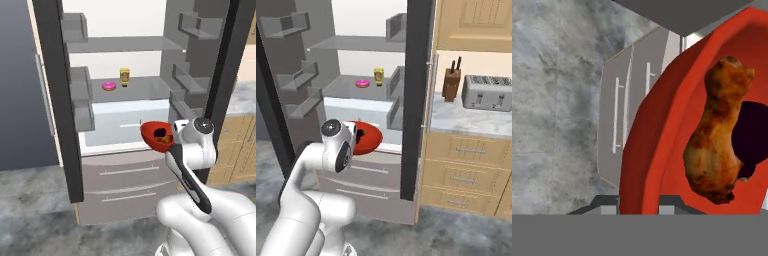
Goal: Pick the chicken drumstick and eggplant from their plates and place them in the bowl. Then put the bowl in the fridge.
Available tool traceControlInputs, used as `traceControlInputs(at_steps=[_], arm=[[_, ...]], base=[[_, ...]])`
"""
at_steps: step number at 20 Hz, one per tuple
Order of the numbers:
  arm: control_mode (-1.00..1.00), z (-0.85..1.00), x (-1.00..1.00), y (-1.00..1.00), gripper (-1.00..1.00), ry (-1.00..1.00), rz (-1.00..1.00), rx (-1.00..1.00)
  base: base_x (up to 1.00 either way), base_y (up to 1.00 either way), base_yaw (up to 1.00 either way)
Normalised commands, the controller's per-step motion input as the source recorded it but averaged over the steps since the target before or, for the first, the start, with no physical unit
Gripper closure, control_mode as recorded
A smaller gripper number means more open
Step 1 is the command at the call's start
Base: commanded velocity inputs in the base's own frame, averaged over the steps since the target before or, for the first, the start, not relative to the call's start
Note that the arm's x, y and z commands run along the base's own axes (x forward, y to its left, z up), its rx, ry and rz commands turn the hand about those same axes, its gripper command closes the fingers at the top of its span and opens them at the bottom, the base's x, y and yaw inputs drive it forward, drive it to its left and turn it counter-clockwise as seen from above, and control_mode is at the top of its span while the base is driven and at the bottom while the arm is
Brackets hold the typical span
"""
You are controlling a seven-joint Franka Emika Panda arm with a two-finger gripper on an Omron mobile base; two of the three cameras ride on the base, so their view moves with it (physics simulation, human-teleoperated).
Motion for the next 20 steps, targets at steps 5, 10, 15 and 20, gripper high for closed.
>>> traceControlInputs(at_steps=[5,10,15,20], arm=[[1.0,0.0,0.0,0.0,1.0,0.0,0.0,0.0],[1.0,0.0,0.0,0.0,1.0,0.0,0.0,0.0],[1.0,0.0,0.0,0.0,1.0,0.0,0.0,0.0],[1.0,0.0,0.0,0.0,1.0,0.0,0.0,0.0]], base=[[0.46,0.42,-0.05],[0.52,0.3,0.0],[0.49,0.17,0.0],[0.3,0.15,0.0]])
